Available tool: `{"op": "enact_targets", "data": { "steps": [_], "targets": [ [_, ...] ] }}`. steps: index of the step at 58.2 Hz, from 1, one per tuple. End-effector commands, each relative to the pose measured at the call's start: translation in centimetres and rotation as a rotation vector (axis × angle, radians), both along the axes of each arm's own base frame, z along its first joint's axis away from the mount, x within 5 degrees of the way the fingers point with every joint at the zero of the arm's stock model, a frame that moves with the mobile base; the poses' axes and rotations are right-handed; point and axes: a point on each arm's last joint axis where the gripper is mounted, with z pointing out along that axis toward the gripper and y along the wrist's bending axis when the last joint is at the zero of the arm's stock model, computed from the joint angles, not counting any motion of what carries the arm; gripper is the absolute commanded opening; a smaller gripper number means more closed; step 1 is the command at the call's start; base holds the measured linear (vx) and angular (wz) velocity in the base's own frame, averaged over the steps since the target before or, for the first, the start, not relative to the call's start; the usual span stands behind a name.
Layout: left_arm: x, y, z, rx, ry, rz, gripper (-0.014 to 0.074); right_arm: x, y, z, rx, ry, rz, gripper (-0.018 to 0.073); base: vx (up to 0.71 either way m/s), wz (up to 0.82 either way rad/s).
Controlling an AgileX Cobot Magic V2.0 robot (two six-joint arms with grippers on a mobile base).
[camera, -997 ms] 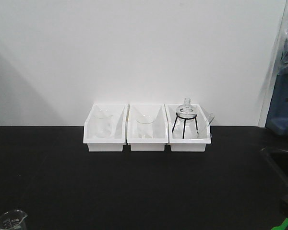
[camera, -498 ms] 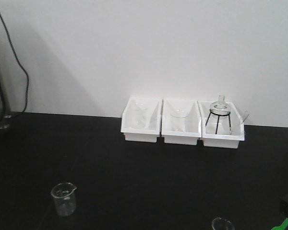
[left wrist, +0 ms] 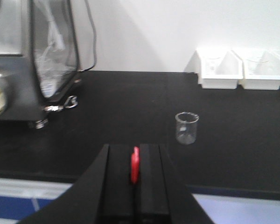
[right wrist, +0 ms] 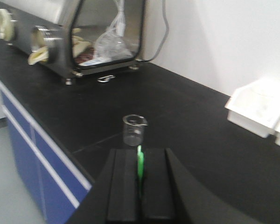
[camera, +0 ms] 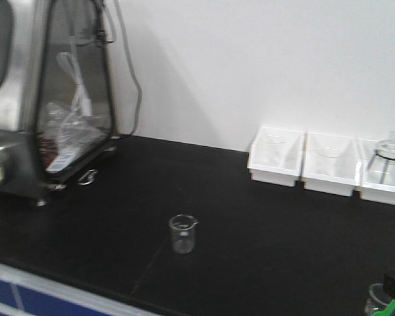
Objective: Sort red and green spoons into left cabinet
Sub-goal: 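Turn the base away from the bench holding both spoons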
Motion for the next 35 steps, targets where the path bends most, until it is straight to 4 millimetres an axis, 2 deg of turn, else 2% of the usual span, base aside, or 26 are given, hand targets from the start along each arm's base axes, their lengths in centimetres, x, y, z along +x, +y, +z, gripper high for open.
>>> {"op": "enact_targets", "data": {
  "steps": [1,35],
  "targets": [
    [0.05,0.21,1.39,-0.038,-0.074,0.027,-0.0003,0.12,-0.29,1.47,0.041,-0.073,-0.036,-0.0003,-0.21,0.49],
    [0.05,0.21,1.39,-0.038,-0.074,0.027,-0.0003,0.12,-0.29,1.47,0.041,-0.073,-0.036,-0.0003,-0.17,0.59]
  ]
}}
